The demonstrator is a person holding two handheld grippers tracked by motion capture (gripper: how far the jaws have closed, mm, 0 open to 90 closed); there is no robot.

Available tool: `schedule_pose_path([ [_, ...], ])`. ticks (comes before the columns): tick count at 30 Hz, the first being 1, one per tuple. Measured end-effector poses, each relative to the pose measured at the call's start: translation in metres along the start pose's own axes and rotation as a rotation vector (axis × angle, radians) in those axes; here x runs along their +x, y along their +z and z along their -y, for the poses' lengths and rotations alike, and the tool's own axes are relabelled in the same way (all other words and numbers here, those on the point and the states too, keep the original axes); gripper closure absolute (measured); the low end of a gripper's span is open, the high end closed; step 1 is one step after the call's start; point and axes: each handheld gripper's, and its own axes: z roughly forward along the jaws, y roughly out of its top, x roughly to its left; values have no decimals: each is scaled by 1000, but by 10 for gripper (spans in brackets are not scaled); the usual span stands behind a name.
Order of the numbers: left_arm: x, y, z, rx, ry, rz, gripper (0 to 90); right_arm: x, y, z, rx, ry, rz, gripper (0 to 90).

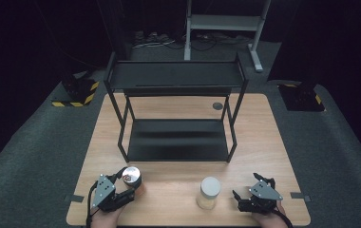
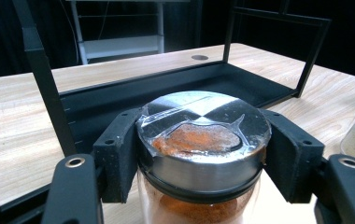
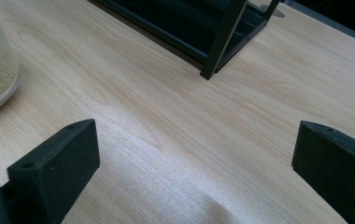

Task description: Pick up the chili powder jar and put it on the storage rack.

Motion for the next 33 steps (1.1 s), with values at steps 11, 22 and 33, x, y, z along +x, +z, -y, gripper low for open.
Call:
schedule_pose_path([
  [11,6,1,-26,-23,6,21,346,1,1,-2,11,-12,2,0],
  [22,11,7,-62,-63,-3,19,346,-4,-1,2,-11,27,-9,0],
  [33,10,13,-103,-103,33,11,346,-4,0,1,-6,22,-10,0],
])
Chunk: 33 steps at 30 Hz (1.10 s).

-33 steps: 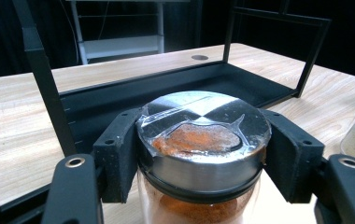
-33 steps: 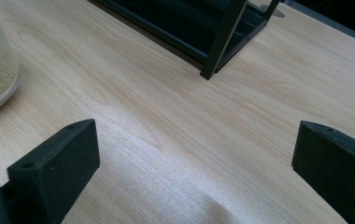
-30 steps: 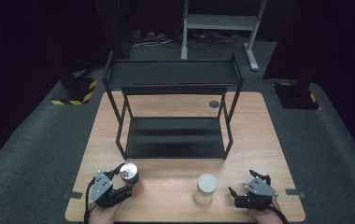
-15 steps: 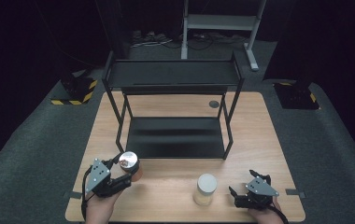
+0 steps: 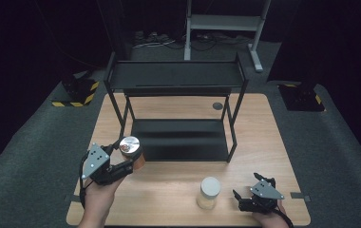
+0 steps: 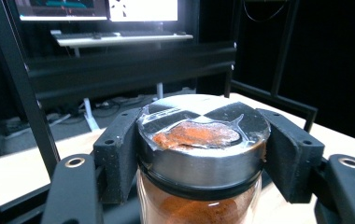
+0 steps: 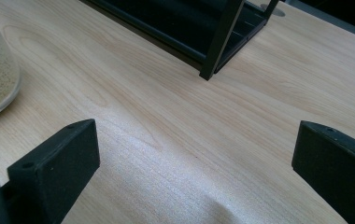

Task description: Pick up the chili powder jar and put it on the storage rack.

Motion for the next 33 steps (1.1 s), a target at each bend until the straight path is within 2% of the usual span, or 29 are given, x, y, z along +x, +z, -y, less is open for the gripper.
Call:
schedule_pose_path([
  [9,5,8,-23,-28,-14,1,346,-1,0,1,-3,10,-2,0],
  [17,3,16,-44,-46,4,5,346,-1,0,1,-4,9,-1,0],
  [25,3,22,-61,-71,-7,16,346,0,0,1,-3,6,0,0],
  [33,5,28,-78,-88,-3,9,346,-1,0,1,-4,7,0,0],
])
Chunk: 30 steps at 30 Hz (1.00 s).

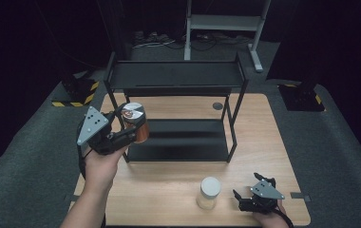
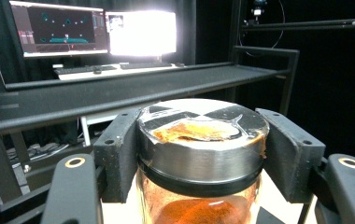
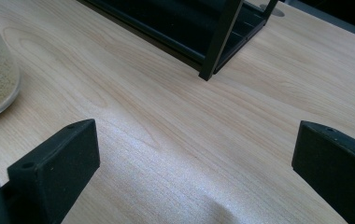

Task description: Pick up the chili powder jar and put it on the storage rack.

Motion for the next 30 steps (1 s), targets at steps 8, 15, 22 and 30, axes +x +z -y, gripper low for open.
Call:
schedule_pose_path([
  [8,0,8,-14,-11,-4,0,346,0,0,0,0,0,2,0],
  [15,-3,15,-28,-18,3,1,346,0,0,0,1,2,2,0],
  [22,-4,22,-41,-30,2,-4,346,-1,0,1,-3,9,-2,0],
  [30,-3,31,-54,-43,0,-11,346,-1,0,0,-1,7,-3,0],
])
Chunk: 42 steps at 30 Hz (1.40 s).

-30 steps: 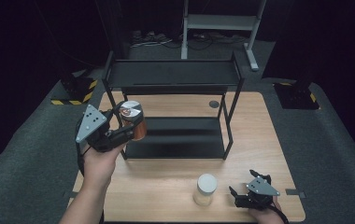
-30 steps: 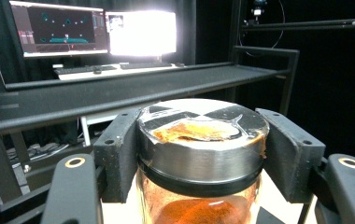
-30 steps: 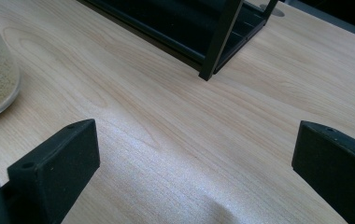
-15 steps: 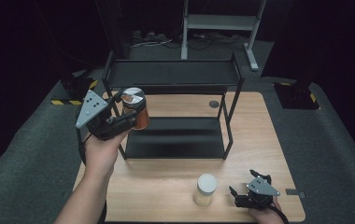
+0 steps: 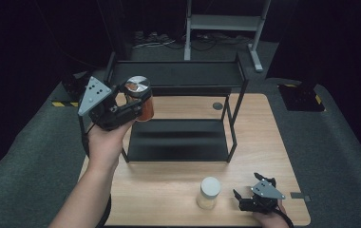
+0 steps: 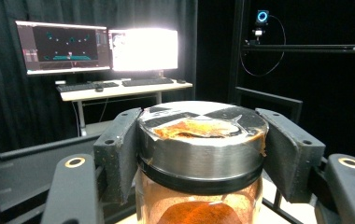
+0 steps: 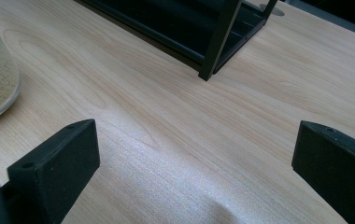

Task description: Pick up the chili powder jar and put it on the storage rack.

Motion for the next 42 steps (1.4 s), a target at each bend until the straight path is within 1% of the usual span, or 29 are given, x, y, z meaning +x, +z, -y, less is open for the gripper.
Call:
schedule_pose_path([
  [5,2,5,-5,-7,-3,-8,346,0,0,0,-2,3,1,0],
  [10,1,10,-6,-23,-8,-24,346,-1,0,0,-3,4,-1,0],
  [16,-1,18,-9,-25,0,-33,346,0,0,0,-2,3,-1,0],
  [19,2,24,-11,-29,-21,-32,347,-1,0,1,-4,10,-3,0],
  [20,2,26,-12,-28,-20,-37,347,-1,0,1,-5,11,-3,0],
  [22,1,29,-15,-25,1,-49,347,-2,-1,2,-8,13,-6,0],
  [23,2,31,-16,-25,5,-53,346,-2,-1,2,-10,15,-6,0],
  [25,4,34,-17,-34,-5,-58,347,-3,-1,2,-13,20,-6,0],
  [28,4,36,-18,-39,-9,-68,347,-3,-1,3,-13,22,-7,0],
  [37,6,52,-26,-25,4,-106,347,-4,-1,3,-15,30,-6,0],
  [42,9,60,-28,-22,-4,-126,347,-4,-2,3,-16,35,-6,0],
])
